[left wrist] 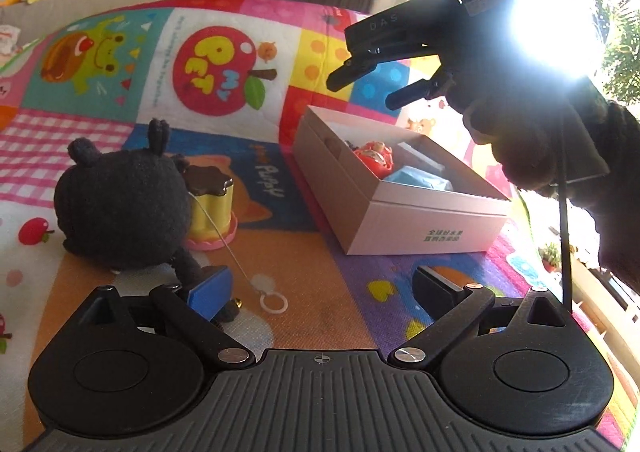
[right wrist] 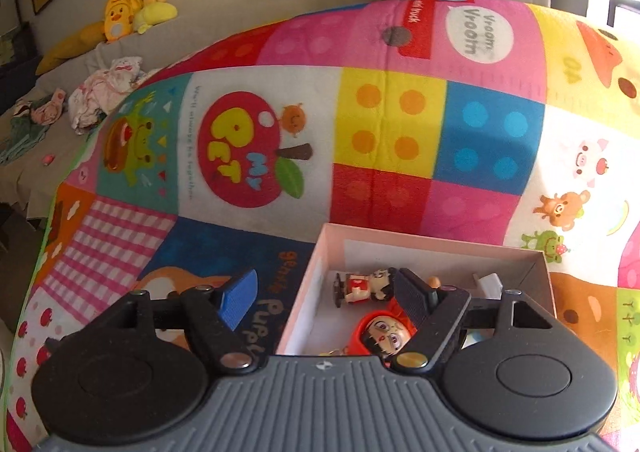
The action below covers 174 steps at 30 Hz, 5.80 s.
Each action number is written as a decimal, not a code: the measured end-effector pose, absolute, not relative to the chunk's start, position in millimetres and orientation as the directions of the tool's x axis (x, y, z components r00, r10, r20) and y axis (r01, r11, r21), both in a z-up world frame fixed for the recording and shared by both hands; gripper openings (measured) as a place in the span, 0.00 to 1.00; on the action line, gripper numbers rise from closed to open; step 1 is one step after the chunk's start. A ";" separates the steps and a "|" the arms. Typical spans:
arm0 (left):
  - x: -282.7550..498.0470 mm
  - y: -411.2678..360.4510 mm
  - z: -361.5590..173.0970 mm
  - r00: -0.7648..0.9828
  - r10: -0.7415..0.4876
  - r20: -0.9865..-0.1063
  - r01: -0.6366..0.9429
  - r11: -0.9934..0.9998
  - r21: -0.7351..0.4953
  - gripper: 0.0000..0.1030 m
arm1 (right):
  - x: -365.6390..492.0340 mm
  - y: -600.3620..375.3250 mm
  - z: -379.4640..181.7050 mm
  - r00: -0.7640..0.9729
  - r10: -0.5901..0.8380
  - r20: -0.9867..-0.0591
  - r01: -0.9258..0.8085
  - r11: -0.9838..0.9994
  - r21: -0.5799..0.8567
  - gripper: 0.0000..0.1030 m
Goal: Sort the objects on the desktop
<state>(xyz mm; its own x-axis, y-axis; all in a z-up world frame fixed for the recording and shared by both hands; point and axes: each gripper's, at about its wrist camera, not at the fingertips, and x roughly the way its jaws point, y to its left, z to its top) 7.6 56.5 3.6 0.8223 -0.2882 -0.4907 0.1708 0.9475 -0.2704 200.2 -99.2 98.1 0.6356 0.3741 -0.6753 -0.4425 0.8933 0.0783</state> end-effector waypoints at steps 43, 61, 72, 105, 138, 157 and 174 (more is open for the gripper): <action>16.7 47.7 24.9 0.867 -0.112 -0.485 0.110 0.993 -0.033 0.77 | 36.7 -192.8 25.6 0.679 0.324 -0.658 -0.461 0.887 -0.039 0.83; 21.3 1.9 18.4 0.786 -0.173 -0.593 0.214 0.977 -0.002 0.42 | 31.9 -236.8 -10.2 0.704 0.237 -0.670 -0.281 0.959 0.044 1.00; -11.3 -43.9 11.3 0.690 -0.405 -0.600 0.411 0.901 -0.135 0.64 | 42.5 -242.5 -14.6 0.686 0.202 -0.699 -0.224 0.973 0.061 1.00; -14.7 61.9 -4.8 0.793 -0.116 -0.598 -0.023 0.975 -0.220 0.97 | 37.6 -220.3 -11.0 0.759 0.059 -0.649 -0.222 0.960 -0.173 1.00; 70.4 30.8 41.4 0.868 -0.189 -0.459 0.198 0.980 -0.029 1.00 | 42.6 -235.5 -15.8 0.725 0.098 -0.681 -0.183 0.982 -0.054 1.00; 62.0 27.4 24.1 0.868 -0.046 -0.494 0.120 0.986 0.119 1.00 | 42.2 -235.5 -15.5 0.724 0.101 -0.683 -0.183 0.982 -0.048 1.00; 44.4 67.6 54.9 0.896 -0.104 -0.432 0.078 0.994 -0.079 1.00 | 42.1 -235.2 -15.5 0.723 0.101 -0.683 -0.182 0.982 -0.047 1.00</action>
<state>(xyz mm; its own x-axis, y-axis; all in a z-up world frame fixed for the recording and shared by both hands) 44.4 67.6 54.9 0.8960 -0.1044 -0.4316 0.0776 0.9938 -0.0792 42.1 -235.2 -15.5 0.7235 0.1015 -0.6829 -0.1824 0.9821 -0.0473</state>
